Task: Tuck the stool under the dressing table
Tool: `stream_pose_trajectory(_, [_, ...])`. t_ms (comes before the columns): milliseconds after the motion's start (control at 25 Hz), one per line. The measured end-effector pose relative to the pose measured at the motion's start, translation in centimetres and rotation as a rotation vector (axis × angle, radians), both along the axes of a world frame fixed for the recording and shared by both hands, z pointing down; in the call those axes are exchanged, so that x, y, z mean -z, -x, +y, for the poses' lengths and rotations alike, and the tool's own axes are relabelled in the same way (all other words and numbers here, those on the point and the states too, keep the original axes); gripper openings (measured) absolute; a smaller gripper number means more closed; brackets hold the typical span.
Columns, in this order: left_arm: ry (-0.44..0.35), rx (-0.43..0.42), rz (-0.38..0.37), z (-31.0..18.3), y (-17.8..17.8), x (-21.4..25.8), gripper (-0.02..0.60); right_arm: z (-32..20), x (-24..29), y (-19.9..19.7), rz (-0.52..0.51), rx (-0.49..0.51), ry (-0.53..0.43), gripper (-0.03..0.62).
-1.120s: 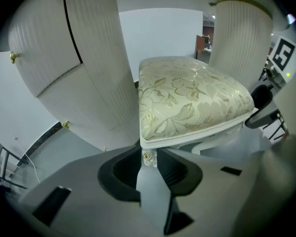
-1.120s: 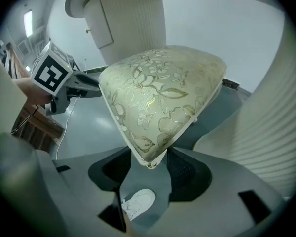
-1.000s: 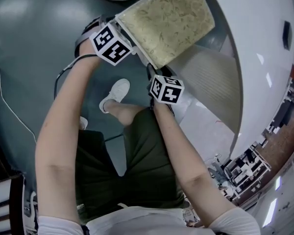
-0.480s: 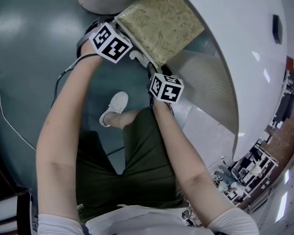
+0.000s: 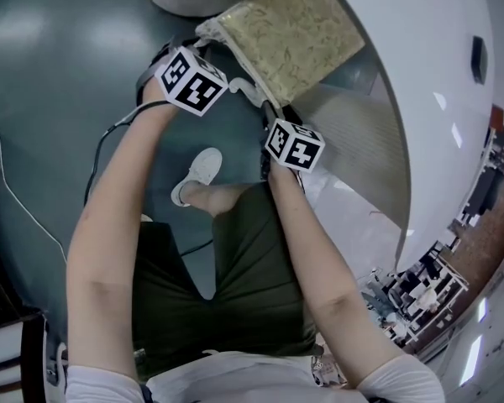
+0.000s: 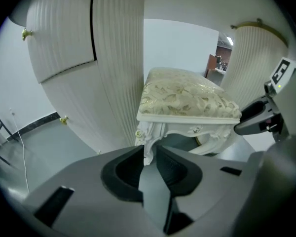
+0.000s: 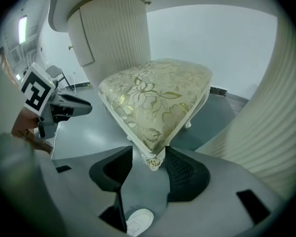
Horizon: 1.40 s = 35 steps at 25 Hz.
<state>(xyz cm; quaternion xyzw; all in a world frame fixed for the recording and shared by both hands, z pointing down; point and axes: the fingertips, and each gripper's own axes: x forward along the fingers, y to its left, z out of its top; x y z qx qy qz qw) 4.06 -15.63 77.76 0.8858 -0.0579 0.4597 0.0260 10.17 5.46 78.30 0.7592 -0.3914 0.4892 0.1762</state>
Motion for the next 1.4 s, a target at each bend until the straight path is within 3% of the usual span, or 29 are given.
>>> stream_pose_trajectory(160, [0.065, 0.037, -0.037, 0.8, 3.4, 0.5, 0.043, 0.4, 1.1, 2.0, -0.03, -0.017, -0.003, 0.196])
stream_pose_trajectory(240, [0.095, 0.051, -0.05, 1.2, 5.2, 1.0, 0.005, 0.3, 1.9, 3.3, -0.037, -0.018, -0.01, 0.133])
stream_pose_trajectory(440, [0.178, 0.053, -0.082, 2.9, 10.0, 2.7, 0.005, -0.5, 4.1, 7.5, -0.047, 0.025, -0.025, 0.011])
stream_pose_trajectory(720, [0.235, 0.09, -0.077, 3.8, 16.3, 7.5, 0.003, -2.5, 8.5, 13.3, -0.077, 0.111, -0.062, 0.009])
stream_pose_trajectory(1000, [0.313, 0.21, -0.023, 3.8, 23.1, 12.9, 0.003, -4.8, 14.2, 19.9, -0.127, 0.18, -0.138, 0.009])
stream_pose_trajectory(1400, [0.292, 0.305, 0.037, 3.2, 33.1, 23.6, 0.002, -7.3, 25.4, 29.1, -0.15, 0.31, -0.257, 0.009])
